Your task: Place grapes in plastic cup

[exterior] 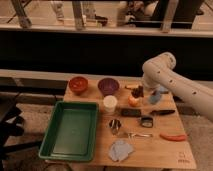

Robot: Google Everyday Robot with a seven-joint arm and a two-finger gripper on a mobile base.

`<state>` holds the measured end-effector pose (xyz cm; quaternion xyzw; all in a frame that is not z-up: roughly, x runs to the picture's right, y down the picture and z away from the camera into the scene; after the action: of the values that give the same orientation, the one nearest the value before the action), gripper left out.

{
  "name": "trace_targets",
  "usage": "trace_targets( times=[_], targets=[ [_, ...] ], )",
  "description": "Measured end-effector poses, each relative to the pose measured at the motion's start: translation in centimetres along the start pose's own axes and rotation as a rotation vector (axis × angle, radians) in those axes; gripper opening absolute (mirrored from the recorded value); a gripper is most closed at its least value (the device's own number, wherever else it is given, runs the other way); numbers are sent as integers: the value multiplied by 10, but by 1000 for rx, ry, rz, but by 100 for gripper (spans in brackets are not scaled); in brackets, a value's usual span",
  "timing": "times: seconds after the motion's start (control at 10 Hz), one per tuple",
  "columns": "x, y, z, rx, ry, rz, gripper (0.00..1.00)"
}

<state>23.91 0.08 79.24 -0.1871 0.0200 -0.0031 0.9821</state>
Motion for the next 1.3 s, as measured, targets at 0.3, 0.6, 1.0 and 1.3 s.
trace_targets(
  times=[0.3,0.6,1.0,1.3],
  targets=[
    [17,-11,1,10,5,47,0],
    [42,-21,9,9,25,88,0],
    [69,-38,27,3,52,132,0],
    [91,-44,35,-4,65,180,0]
  ],
)
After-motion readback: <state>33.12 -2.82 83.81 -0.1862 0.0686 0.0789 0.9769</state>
